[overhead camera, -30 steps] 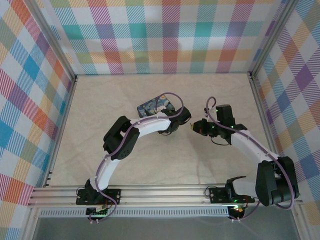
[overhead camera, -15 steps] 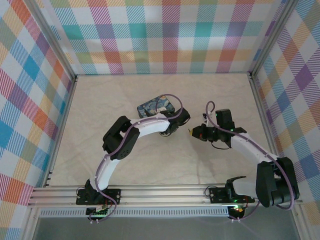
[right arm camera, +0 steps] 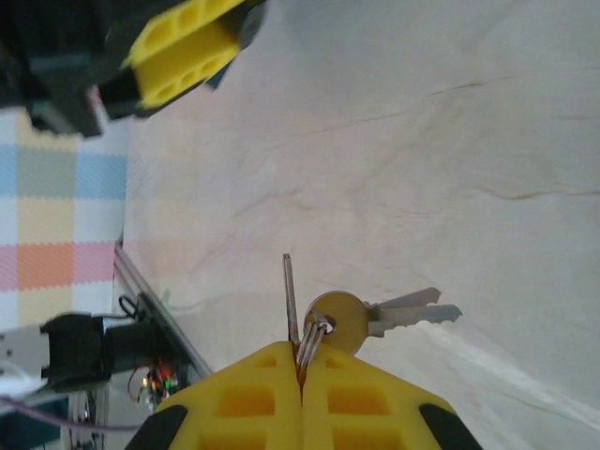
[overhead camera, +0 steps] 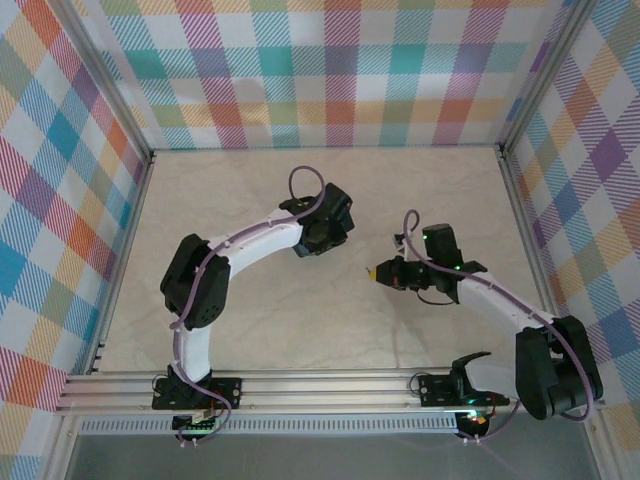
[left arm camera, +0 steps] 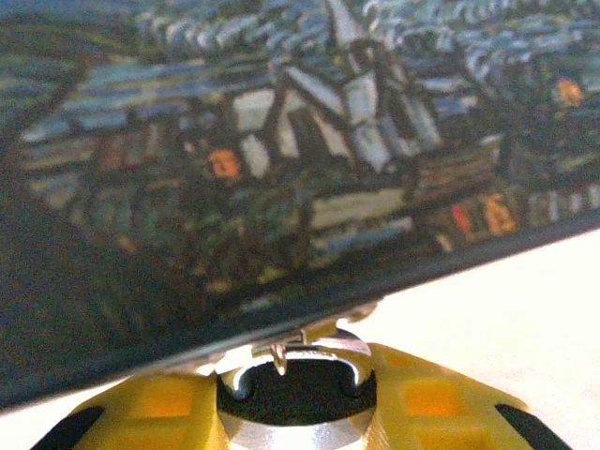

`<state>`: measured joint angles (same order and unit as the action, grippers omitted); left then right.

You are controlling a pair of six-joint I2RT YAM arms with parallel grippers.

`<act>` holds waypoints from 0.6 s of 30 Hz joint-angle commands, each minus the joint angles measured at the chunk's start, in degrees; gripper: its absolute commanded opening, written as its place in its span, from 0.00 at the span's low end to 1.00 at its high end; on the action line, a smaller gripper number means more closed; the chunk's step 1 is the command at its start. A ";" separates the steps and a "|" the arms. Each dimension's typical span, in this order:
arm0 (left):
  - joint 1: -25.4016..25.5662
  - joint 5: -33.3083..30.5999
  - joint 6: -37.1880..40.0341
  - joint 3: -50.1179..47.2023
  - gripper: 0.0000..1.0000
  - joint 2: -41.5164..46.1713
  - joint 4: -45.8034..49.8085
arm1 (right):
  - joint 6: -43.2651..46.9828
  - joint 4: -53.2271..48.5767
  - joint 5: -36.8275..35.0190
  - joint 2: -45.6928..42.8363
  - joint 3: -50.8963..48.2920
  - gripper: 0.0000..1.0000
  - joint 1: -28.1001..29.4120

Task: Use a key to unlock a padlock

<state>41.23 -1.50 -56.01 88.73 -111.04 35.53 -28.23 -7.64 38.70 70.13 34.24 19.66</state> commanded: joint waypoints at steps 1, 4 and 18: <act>-2.46 14.07 -2.27 -2.56 0.14 2.66 -2.28 | 0.19 7.06 2.15 -0.83 0.24 0.00 5.17; -3.59 18.92 -3.90 -3.60 0.14 4.18 -2.49 | 1.31 11.57 1.13 -0.39 -0.34 0.00 6.71; -5.68 24.17 -7.19 -9.60 0.14 13.65 -1.45 | 6.30 19.93 3.56 9.54 2.24 0.00 6.62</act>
<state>36.27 20.47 -62.19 80.09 -100.42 34.39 -24.08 7.73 39.77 79.07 34.30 26.33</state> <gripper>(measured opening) 0.298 0.048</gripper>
